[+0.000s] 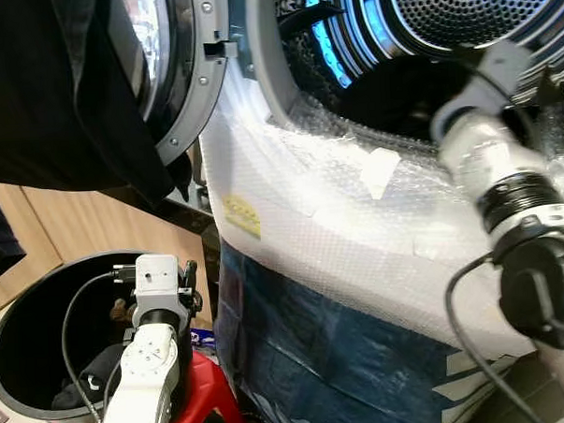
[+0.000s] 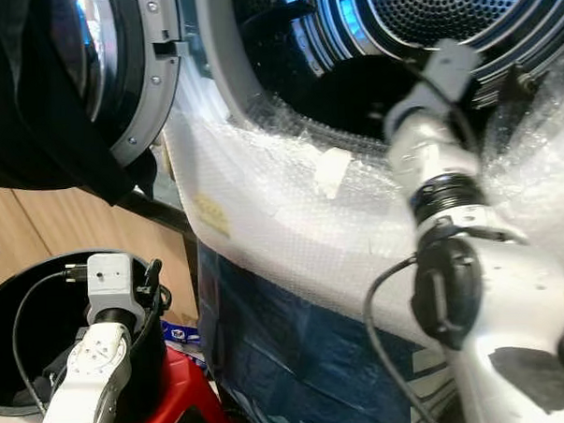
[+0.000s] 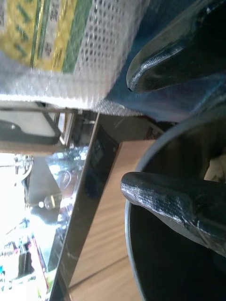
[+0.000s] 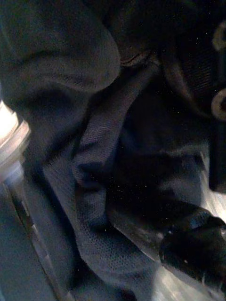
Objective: Clothes washing
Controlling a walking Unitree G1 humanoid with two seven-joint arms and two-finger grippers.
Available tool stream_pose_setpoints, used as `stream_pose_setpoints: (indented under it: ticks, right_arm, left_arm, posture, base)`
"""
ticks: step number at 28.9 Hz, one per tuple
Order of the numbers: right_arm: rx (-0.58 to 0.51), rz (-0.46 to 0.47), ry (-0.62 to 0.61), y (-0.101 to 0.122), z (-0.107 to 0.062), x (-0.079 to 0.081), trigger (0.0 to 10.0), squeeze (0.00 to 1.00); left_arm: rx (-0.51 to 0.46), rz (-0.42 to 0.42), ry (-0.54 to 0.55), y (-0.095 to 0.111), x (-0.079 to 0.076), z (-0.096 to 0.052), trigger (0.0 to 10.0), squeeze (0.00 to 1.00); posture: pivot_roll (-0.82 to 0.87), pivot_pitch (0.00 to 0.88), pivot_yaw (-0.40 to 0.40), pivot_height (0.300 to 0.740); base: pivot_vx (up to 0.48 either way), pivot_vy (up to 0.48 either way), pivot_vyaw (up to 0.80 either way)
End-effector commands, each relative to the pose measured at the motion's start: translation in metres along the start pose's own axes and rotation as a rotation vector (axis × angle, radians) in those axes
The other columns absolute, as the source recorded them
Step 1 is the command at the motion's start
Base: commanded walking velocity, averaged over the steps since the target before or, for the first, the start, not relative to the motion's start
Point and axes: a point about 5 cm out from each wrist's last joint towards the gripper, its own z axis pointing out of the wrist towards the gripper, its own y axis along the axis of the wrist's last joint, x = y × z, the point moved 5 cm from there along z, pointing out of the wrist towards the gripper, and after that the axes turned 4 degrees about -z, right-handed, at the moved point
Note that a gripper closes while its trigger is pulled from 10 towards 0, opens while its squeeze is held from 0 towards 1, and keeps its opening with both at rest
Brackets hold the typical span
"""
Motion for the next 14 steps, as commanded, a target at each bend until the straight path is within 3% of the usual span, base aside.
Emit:
stream_pose_setpoints:
  ticks: [1,3,8,10,12,14]
  right_arm:
    - [-0.055,-0.07,0.103,0.019,-0.001,0.023,10.0,0.0]
    - [-0.051,-0.149,0.096,0.02,-0.001,0.025,10.0,0.0]
    - [-0.061,-0.157,0.103,0.034,-0.002,0.028,10.0,0.0]
    - [-0.088,-0.118,0.116,0.048,-0.004,0.03,10.0,0.0]
    - [-0.131,-0.165,0.082,0.071,-0.008,0.023,10.0,0.0]
    - [-0.152,-0.19,0.054,0.08,-0.01,0.016,10.0,0.0]
  left_arm:
    - [-0.007,-0.002,-0.031,0.003,-0.007,0.0,10.0,0.0]
    - [-0.009,-0.002,-0.034,0.004,-0.008,0.001,10.0,0.0]
    - [-0.008,-0.001,-0.05,0.005,-0.01,0.002,10.0,0.0]
    - [-0.008,-0.004,-0.047,0.005,-0.01,0.003,10.0,0.0]
    - [-0.01,-0.007,-0.046,0.006,-0.011,0.004,10.0,0.0]
    - [-0.015,-0.011,-0.043,0.007,-0.011,0.004,10.0,0.0]
  posture:
    - [0.08,0.0,-0.057,0.74]
    - [0.08,0.0,-0.055,0.74]
    - [0.08,0.0,-0.054,0.74]
    - [0.07,0.0,-0.054,0.74]
    - [0.07,0.0,-0.059,0.74]
    - [0.07,0.0,-0.057,0.74]
  base:
    - [0.0,0.0,0.0]
    - [0.0,0.0,0.0]
    - [0.0,0.0,0.0]
    - [0.0,0.0,0.0]
    - [0.0,0.0,0.0]
    - [0.0,0.0,0.0]
